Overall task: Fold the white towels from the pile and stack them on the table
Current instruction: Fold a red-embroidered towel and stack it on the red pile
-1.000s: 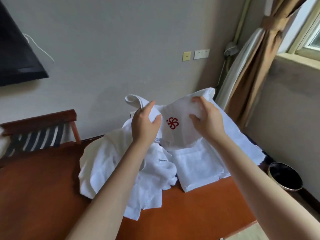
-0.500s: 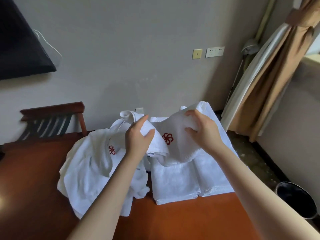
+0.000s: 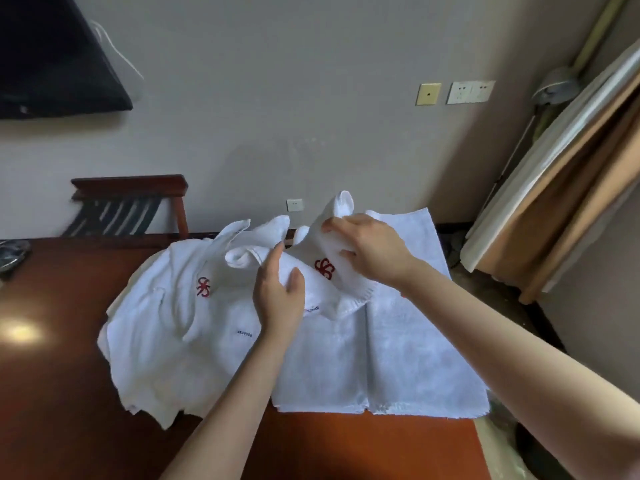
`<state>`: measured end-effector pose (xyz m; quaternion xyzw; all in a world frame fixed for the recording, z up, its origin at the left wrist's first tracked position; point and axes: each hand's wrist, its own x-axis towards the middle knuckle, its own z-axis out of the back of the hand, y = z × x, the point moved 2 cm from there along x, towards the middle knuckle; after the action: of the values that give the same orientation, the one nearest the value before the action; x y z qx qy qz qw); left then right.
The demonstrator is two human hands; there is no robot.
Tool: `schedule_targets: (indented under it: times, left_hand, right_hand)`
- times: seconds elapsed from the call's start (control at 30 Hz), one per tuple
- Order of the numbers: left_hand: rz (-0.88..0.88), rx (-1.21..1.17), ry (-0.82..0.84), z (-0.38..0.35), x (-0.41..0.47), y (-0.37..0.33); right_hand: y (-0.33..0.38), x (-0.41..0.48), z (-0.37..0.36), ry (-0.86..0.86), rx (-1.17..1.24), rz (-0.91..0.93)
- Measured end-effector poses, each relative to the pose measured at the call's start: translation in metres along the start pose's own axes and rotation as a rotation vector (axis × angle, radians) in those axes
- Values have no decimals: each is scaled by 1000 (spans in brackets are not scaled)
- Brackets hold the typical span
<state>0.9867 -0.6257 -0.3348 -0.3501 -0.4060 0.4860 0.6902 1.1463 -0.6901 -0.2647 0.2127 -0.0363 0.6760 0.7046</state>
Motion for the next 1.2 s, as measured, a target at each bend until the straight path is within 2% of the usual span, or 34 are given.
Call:
schedule_targets:
  times: [0.13, 0.3, 0.4, 0.53, 0.67, 0.8, 0.97, 1.03, 1.07, 1.13, 1.2]
  left_hand:
    - [154, -4, -106, -10, -23, -6]
    - [314, -153, -160, -30, -54, -17]
    - [332, -202, -34, -44, -82, -12]
    - [496, -90, 167, -49, -106, 13]
    - [622, -128, 250, -43, -120, 31]
    - [564, 8, 379, -39, -131, 48]
    - [816, 161, 707, -27, -138, 66]
    - [800, 207, 802, -22, -133, 63]
    - [734, 246, 809, -21, -127, 62]
    - [510, 318, 740, -19, -107, 55]
    - [349, 323, 603, -16, -78, 45]
  right_hand:
    - [1, 30, -5, 145, -145, 222]
    - [6, 51, -8, 171, -337, 381]
    - [6, 50, -18, 196, -396, 388]
    - [6, 40, -31, 279, -426, 339]
    - [6, 34, -34, 279, -415, 288]
    - [12, 35, -33, 259, -435, 251]
    - [25, 30, -36, 272, -457, 251]
    - [28, 28, -38, 268, -461, 246]
    - [28, 28, -39, 264, -464, 242]
    - [27, 28, -39, 254, -462, 232]
    - [24, 28, -39, 238, -460, 220]
